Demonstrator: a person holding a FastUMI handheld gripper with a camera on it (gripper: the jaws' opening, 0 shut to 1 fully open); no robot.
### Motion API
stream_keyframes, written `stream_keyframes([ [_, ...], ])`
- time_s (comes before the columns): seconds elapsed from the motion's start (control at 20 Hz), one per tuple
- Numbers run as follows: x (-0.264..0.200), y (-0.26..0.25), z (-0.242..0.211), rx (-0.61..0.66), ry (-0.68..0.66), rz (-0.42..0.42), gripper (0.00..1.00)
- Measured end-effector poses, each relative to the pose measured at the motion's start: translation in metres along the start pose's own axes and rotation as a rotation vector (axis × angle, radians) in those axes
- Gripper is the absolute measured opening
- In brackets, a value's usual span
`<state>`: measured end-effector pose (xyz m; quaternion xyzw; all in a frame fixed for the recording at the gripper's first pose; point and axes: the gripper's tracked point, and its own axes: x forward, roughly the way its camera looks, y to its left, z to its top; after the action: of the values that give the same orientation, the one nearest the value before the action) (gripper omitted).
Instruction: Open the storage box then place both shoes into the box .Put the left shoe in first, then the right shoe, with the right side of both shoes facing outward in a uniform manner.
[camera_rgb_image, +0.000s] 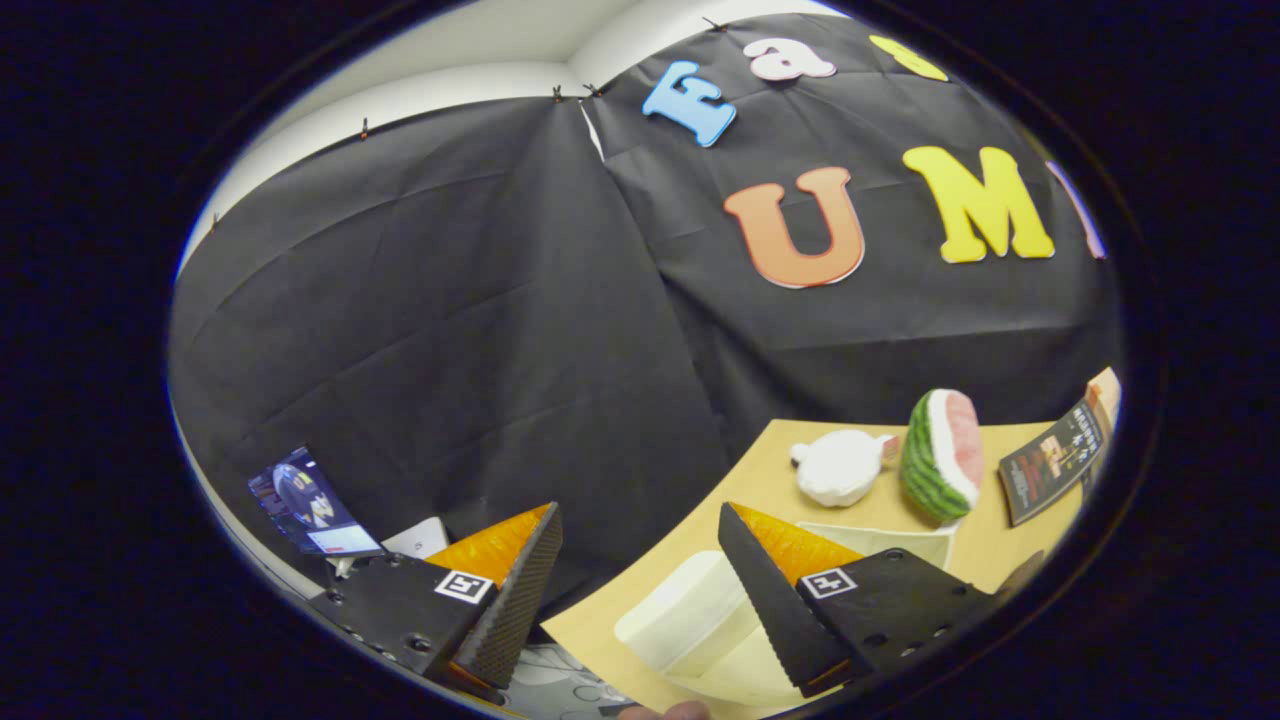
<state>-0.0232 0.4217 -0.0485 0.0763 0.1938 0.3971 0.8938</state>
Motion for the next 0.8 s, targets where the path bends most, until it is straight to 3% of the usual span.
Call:
stream_keyframes([
  [0.15,-0.04,-0.037,0.004,-0.069,-0.036,-0.096,0.96],
  [0.45,-0.146,-0.146,0.012,-0.128,-0.107,-0.367,0.96],
  [0.6,-0.206,-0.208,0.002,-0.082,-0.113,-0.508,0.96],
  [0.8,-0.259,-0.289,-0.046,-0.003,-0.046,-0.648,0.96],
])
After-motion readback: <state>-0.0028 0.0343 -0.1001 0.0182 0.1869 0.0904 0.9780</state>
